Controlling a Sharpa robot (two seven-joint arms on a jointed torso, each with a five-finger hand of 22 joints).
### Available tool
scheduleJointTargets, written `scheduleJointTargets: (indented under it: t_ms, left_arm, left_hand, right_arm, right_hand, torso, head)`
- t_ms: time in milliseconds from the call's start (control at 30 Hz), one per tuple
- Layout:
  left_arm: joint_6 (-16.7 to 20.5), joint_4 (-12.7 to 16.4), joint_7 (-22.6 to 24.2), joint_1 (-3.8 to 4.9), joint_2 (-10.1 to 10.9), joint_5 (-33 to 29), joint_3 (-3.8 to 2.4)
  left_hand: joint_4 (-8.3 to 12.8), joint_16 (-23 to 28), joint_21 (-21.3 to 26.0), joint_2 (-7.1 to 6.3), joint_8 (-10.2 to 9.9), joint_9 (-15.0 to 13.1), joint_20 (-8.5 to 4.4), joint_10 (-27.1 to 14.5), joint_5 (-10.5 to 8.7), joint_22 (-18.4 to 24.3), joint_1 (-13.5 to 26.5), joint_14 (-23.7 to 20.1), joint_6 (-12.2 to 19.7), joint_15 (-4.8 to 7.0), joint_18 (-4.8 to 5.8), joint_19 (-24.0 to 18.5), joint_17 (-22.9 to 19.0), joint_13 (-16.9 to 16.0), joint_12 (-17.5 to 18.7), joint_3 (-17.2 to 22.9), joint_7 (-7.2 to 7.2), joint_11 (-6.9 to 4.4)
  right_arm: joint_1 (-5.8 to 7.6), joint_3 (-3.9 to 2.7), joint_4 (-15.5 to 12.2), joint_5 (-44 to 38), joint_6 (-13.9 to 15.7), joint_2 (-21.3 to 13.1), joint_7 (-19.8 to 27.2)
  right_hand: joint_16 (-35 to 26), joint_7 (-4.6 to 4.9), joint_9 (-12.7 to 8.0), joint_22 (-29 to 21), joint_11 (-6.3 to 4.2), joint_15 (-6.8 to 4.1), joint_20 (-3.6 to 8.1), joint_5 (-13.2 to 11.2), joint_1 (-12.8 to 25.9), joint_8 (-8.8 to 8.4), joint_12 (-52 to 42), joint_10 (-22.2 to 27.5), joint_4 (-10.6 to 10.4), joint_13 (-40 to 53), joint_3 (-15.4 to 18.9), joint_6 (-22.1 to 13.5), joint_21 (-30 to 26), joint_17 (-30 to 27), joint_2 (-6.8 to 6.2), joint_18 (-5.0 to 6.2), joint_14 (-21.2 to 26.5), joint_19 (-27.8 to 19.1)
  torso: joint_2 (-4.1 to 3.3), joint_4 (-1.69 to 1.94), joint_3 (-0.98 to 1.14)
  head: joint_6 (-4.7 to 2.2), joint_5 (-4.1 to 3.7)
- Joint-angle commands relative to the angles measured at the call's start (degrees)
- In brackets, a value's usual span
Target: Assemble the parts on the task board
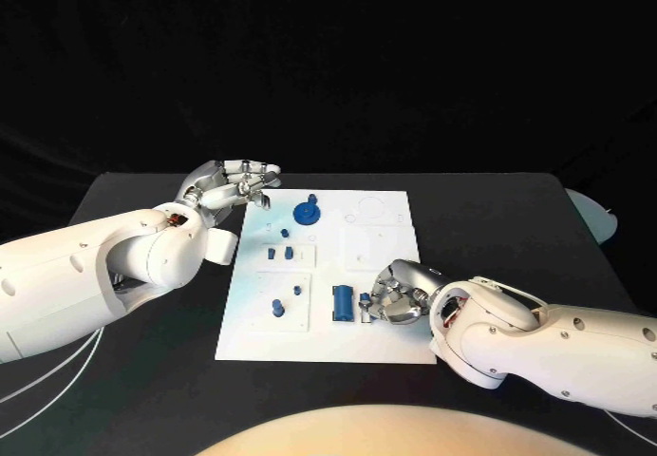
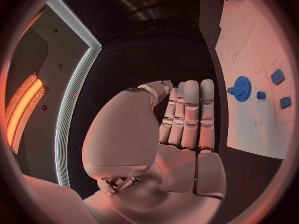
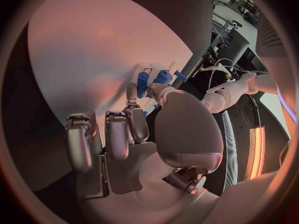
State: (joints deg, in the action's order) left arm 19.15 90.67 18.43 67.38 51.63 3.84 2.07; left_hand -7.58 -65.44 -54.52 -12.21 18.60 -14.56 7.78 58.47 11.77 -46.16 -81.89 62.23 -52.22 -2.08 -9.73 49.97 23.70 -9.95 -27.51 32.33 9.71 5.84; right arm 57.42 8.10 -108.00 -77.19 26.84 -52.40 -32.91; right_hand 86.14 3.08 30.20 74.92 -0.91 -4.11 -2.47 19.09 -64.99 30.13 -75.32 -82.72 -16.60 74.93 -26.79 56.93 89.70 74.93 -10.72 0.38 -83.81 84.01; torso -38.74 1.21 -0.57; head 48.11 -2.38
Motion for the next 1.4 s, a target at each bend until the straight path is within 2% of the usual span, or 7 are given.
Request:
scheduleJointTargets:
  t_ms: [33, 133, 233, 667, 967, 1333, 1400]
  left_arm:
    - [-0.9, 0.2, 0.2, -0.09, -0.1, 0.1, -0.04]
    - [-0.9, 0.2, 0.2, -0.09, -0.1, 0.1, -0.04]
    - [-1.0, 0.2, 0.2, -0.09, -0.1, 0.1, -0.04]
    - [-1.0, 0.1, 0.1, -0.09, 0.0, 0.1, -0.04]
    - [-1.0, 0.1, 0.1, -0.09, 0.1, 0.1, -0.04]
    - [-1.0, 0.1, 0.1, -0.09, 0.1, 0.1, -0.04]
    - [-1.0, 0.2, 0.1, -0.09, 0.1, 0.1, -0.04]
  left_hand:
    - [0.3, 0.3, 0.2, 0.53, 0.2, -0.1, -0.03, -0.5, 0.11, -0.1, 0.2, 0.2, 0.0, 0.15, -0.80, 0.4, -0.1, -0.1, -0.3, 0.0, 0.13, 0.01]
    - [0.3, 0.3, 0.2, 0.53, 0.2, -0.1, -0.03, -0.5, 0.11, -0.1, 0.2, 0.2, 0.0, 0.15, -0.80, 0.4, -0.1, -0.1, -0.3, 0.0, 0.13, 0.01]
    - [0.3, 0.3, 0.2, 0.53, 0.2, -0.1, -0.03, -0.5, 0.11, -0.1, 0.2, 0.2, 0.0, 0.15, -0.80, 0.4, -0.1, -0.1, -0.3, 0.0, 0.13, 0.01]
    - [0.3, 0.3, 0.2, 0.55, 0.2, -0.1, -0.03, -0.6, 0.11, -0.1, 0.2, 0.2, 0.0, 0.15, -0.80, 0.4, -0.1, -0.1, -0.3, 0.1, 0.14, 0.02]
    - [0.3, 0.3, 0.2, 0.55, 0.2, -0.1, -0.03, -0.6, 0.11, -0.1, 0.2, 0.2, 0.0, 0.15, -0.80, 0.4, -0.1, -0.1, -0.3, 0.1, 0.14, 0.02]
    - [0.3, 0.3, 0.2, 0.55, 0.2, -0.1, -0.03, -0.6, 0.11, -0.1, 0.2, 0.2, 0.0, 0.15, -0.80, 0.4, -0.1, -0.1, -0.3, 0.1, 0.14, 0.02]
    - [0.3, 0.3, 0.2, 0.55, 0.2, -0.1, -0.03, -0.6, 0.11, -0.1, 0.2, 0.2, 0.0, 0.15, -0.80, 0.4, -0.1, -0.1, -0.3, 0.1, 0.14, 0.02]
  right_arm:
    - [-0.09, 0.04, 0.2, -1.7, -1.2, 0.2, 0.2]
    - [-0.09, 0.04, 0.1, -1.9, -1.3, 0.2, 0.3]
    - [-0.09, 0.04, 0.0, -2.0, -1.4, 0.3, 0.5]
    - [-0.12, 0.04, -0.9, -2.4, -1.0, -0.4, 1.0]
    - [-0.14, 0.04, -1.7, -2.6, -0.7, -1.1, 1.3]
    - [-0.14, 0.03, -1.7, -3.4, -1.0, -1.6, 0.8]
    - [-0.14, 0.03, -1.7, -3.7, -1.2, -1.6, 0.7]
  right_hand:
    - [0.3, 0.28, -0.1, 15.1, 0.08, -0.30, 0.59, 0.1, 0.8, -0.14, -0.2, -0.3, 0.0, 4.3, 0.6, 0.0, 0.2, 7.2, 0.04, -0.36, -4.6, 6.0]
    - [0.3, 0.29, -0.2, 15.1, 0.08, -0.30, 0.59, -0.3, 1.7, -0.24, -0.2, -0.3, -0.1, 4.4, 1.6, 0.1, 0.2, 7.2, 0.01, -0.36, -4.7, 6.0]
    - [0.3, 0.27, -0.4, 15.1, 0.07, -0.30, 0.60, 1.0, 3.2, -0.40, -0.3, -0.3, -0.1, 4.5, 3.4, 0.3, 0.2, 7.2, -0.23, -0.36, -4.6, 6.0]
    - [0.4, 0.19, -0.7, 15.1, 0.04, -0.33, 0.61, 0.3, 6.4, -0.68, -0.5, -0.5, -0.2, 4.8, 6.3, 0.6, 0.3, 7.3, 0.27, -0.38, -4.7, 6.0]
    - [0.4, 0.05, -0.8, 15.1, -0.09, -0.43, 0.69, 2.9, 8.9, -0.75, -0.7, -0.6, -0.3, 5.0, 8.0, 0.8, 0.3, 7.5, 1.18, -0.38, -4.7, 6.0]
    - [0.5, -0.06, -0.8, 15.1, -0.17, -0.49, 0.73, 3.6, 9.1, -0.72, -0.9, -0.8, -0.1, 5.2, 8.1, 1.0, 0.3, 7.7, 2.01, -0.38, -4.7, 6.0]
    - [0.5, -0.18, -0.8, 15.1, -0.30, -0.61, 0.81, 4.9, 6.6, -0.73, -1.0, -0.8, 0.7, 5.3, 7.1, 0.9, 0.3, 7.7, 2.65, -0.38, -4.8, 6.0]
  torso:
    - [0.01, 0.00, -0.01]
    - [0.00, -0.01, 0.00]
    - [-0.01, -0.01, 0.00]
    - [0.02, -0.01, 0.00]
    - [0.00, -0.05, 0.03]
    - [0.00, 0.00, -0.01]
    - [0.02, 0.00, -0.01]
  head:
    - [-0.01, -0.02]
    - [0.01, -0.01]
    - [0.01, 0.05]
    - [0.10, 0.11]
    - [0.10, 0.13]
    - [0.10, 0.01]
    - [0.07, -0.02]
